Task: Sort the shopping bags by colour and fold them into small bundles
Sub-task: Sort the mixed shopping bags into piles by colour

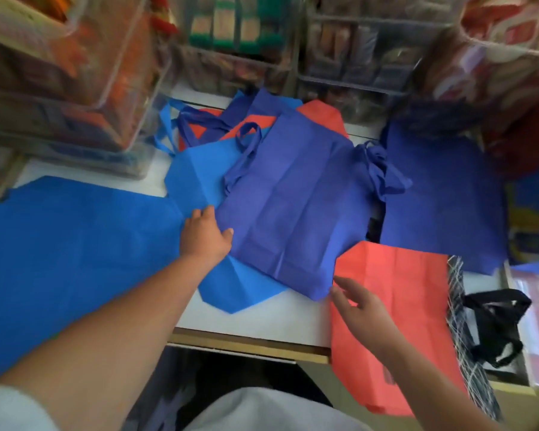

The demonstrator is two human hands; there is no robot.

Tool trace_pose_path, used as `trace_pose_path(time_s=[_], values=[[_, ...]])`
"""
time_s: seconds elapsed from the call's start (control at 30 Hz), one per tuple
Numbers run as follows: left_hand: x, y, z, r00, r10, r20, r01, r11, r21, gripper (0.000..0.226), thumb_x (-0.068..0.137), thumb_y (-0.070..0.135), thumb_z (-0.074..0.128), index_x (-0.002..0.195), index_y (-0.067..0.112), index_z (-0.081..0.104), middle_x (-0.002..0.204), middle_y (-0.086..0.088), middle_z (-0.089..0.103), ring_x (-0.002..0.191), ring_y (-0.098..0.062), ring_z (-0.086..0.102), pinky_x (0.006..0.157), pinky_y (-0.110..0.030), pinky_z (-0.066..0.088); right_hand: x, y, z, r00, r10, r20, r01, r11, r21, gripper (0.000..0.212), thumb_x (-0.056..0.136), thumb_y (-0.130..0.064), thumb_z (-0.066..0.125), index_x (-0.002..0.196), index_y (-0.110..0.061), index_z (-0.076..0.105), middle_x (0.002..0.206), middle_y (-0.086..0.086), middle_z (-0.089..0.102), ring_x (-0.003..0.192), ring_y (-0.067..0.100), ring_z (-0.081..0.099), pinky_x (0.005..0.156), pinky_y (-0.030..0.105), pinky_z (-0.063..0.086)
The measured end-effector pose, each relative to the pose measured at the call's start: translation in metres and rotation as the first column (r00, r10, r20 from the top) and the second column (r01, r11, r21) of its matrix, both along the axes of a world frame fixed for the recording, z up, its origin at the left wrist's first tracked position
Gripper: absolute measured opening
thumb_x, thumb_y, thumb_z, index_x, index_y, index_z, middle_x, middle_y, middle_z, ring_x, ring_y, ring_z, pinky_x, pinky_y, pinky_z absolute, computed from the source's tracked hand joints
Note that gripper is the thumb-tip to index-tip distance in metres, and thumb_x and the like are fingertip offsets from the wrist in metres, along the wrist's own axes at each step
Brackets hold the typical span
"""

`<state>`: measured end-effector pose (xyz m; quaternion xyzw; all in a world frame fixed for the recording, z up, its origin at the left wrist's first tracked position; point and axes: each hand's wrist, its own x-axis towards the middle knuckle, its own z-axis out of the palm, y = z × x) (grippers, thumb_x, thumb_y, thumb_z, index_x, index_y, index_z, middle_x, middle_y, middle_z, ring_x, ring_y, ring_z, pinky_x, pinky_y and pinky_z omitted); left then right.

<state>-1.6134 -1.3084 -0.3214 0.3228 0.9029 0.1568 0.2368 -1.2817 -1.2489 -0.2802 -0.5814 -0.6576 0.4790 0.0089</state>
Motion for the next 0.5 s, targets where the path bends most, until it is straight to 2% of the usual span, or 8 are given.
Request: trace_pose_path(time_s=[0.07,0.1,0.17,0.3,0.4,0.5], values=[[0.006,0.000,0.003,0.997,0.030,0.071,-0.034,0.997,0.066,0.033,0.087,0.030,0.075,0.107,0.006,0.064,0.100,-0.017,0.067,0.096,-0.041,0.063,0.081,-0.043,0.050,-0.007,0.005,-0.001,0.997,-0.069,-0.025,0.067,0.993,-0.097,0.040,0.100,-0.037,0.061,0.138,-0.027,0.059,0.129,-0.012,0.064,0.119,0.009,0.062,0.100,0.024,0.046],[0.009,0.000,0.005,0.992,0.040,0.118,-0.052,0.994,0.099,0.020,0.089,0.028,0.074,0.093,0.011,0.064,0.086,-0.010,0.066,0.085,-0.038,0.062,0.072,-0.038,0.047,-0.011,0.009,-0.003,0.995,-0.092,-0.029,0.088,0.989,-0.121,0.043,0.100,-0.034,0.062,0.141,-0.026,0.056,0.128,-0.010,0.063,0.116,0.009,0.063,0.099,0.023,0.045],[0.011,-0.003,0.010,0.987,0.048,0.151,-0.078,0.977,0.199,0.029,0.093,0.025,0.070,0.073,0.016,0.051,0.065,-0.001,0.052,0.068,-0.033,0.052,0.061,-0.034,0.036,-0.019,0.016,-0.009,0.992,-0.120,-0.034,0.114,0.984,-0.136,0.048,0.099,-0.031,0.065,0.145,-0.025,0.054,0.122,-0.006,0.064,0.107,0.009,0.064,0.094,0.022,0.046],[-0.001,-0.023,0.028,0.979,0.154,0.135,-0.191,0.924,0.331,0.034,0.096,0.022,0.067,0.069,0.009,0.050,0.061,-0.009,0.052,0.061,-0.032,0.049,0.059,-0.040,0.039,-0.043,0.023,-0.013,0.988,-0.153,-0.019,0.150,0.984,-0.100,0.053,0.098,-0.028,0.066,0.148,-0.023,0.050,0.126,-0.002,0.065,0.110,0.015,0.064,0.094,0.026,0.046],[-0.016,-0.045,0.033,0.932,0.305,0.195,-0.354,0.880,0.317,0.031,0.094,0.023,0.071,0.071,0.010,0.055,0.063,-0.002,0.056,0.062,-0.026,0.052,0.059,-0.034,0.039,-0.065,0.021,-0.012,0.990,-0.141,-0.027,0.140,0.989,-0.048,0.056,0.097,-0.027,0.067,0.149,-0.019,0.049,0.141,0.002,0.059,0.125,0.018,0.058,0.098,0.026,0.043],[-0.028,-0.064,0.035,0.870,0.418,0.261,-0.483,0.826,0.289,0.038,0.097,0.029,0.068,0.070,0.006,0.053,0.062,-0.001,0.052,0.057,-0.021,0.046,0.052,-0.032,0.037,-0.086,0.016,-0.014,0.993,-0.118,-0.022,0.118,0.993,-0.003,0.063,0.094,-0.029,0.070,0.152,-0.019,0.046,0.145,0.002,0.054,0.131,0.019,0.054,0.104,0.028,0.042]])
